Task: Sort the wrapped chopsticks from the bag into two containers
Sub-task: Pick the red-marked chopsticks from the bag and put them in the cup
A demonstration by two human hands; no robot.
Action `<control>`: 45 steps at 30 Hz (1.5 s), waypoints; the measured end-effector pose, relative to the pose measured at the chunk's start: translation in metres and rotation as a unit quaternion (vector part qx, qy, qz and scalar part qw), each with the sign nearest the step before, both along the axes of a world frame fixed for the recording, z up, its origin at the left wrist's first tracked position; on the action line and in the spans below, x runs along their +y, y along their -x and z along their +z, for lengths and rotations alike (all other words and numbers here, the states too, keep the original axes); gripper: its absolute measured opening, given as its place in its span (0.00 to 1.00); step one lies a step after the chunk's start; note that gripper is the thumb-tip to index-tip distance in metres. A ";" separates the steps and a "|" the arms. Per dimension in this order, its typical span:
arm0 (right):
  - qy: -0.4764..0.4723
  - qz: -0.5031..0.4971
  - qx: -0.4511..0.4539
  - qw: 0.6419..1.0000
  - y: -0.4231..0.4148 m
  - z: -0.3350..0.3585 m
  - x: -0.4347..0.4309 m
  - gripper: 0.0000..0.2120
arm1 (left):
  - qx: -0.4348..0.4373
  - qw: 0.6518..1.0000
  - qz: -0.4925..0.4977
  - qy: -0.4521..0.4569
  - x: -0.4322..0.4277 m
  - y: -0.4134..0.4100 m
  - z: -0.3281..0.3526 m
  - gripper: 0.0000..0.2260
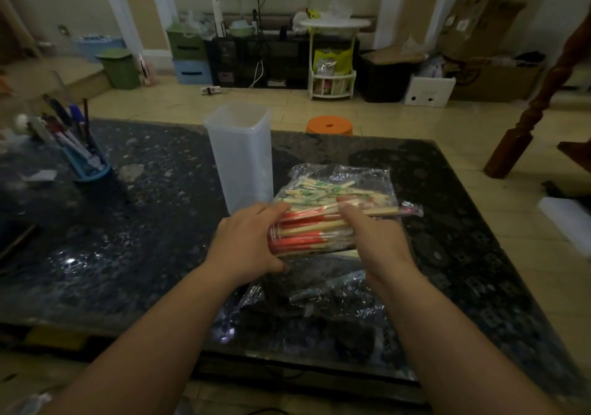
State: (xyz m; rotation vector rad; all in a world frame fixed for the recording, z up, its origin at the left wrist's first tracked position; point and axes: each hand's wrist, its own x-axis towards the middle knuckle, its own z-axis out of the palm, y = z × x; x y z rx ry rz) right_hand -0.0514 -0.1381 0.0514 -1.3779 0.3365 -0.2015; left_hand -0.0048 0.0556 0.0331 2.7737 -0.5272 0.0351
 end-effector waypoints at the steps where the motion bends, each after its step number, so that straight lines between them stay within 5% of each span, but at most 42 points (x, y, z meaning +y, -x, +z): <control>1: 0.000 -0.007 -0.016 1.000 0.000 -0.002 0.000 0.08 | 0.000 1.000 0.001 -0.002 0.000 0.000 0.000 0.47; 6: -0.052 -0.119 -0.097 0.987 -0.001 0.005 -0.006 0.07 | -0.001 1.000 0.009 0.009 0.000 0.000 0.002 0.47; 9: 0.027 -0.152 -0.073 0.985 -0.006 -0.002 -0.006 0.05 | 0.000 1.000 0.007 0.002 -0.001 0.001 0.002 0.47; 16: 0.181 -0.137 -0.077 0.971 -0.004 -0.008 -0.006 0.14 | 0.001 1.000 0.004 -0.017 -0.001 0.001 -0.001 0.48; 19: 0.170 -0.143 -0.097 0.970 -0.001 -0.005 -0.002 0.09 | -0.006 1.000 0.004 -0.002 -0.001 0.000 -0.001 0.47; 25: 0.270 -0.003 -0.020 0.963 -0.006 -0.010 -0.003 0.15 | -0.021 1.000 -0.014 -0.016 0.000 0.001 -0.003 0.47; 36: 0.272 0.050 0.001 0.961 -0.001 -0.005 0.000 0.18 | -0.042 0.999 -0.011 -0.001 -0.003 0.003 -0.005 0.44; 45: 0.112 -0.024 0.031 0.993 -0.004 -0.011 -0.005 0.20 | -0.008 0.998 0.030 0.048 0.001 -0.001 -0.004 0.46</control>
